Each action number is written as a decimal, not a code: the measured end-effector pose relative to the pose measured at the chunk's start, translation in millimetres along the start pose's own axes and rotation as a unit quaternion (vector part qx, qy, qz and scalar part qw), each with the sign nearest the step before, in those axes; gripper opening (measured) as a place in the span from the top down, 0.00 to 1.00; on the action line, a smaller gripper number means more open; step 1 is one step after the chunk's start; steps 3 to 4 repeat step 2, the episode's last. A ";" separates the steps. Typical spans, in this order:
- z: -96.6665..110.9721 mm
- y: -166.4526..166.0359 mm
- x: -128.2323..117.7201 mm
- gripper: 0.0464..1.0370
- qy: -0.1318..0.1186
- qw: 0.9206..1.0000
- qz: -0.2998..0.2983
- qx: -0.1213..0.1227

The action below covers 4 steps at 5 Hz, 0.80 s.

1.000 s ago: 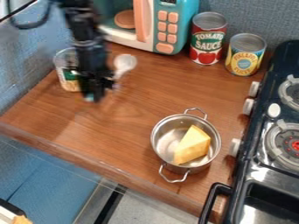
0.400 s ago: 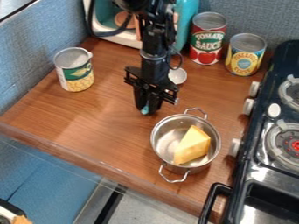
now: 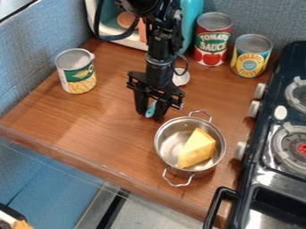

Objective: Take the blue spoon and put it at the center of the table

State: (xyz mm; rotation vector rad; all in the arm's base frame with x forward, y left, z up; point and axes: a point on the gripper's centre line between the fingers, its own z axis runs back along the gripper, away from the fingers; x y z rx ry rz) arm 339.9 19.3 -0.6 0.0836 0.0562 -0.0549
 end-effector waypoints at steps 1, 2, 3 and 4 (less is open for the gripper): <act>34.2 -5.5 3.0 0.08 -0.036 0.999 -0.013 0.016; 49.2 -10.2 4.8 0.03 -0.046 0.998 -0.023 0.019; 49.2 -10.2 4.8 0.03 -0.046 0.998 -0.023 0.019; 49.2 -10.2 4.8 0.03 -0.046 0.998 -0.023 0.019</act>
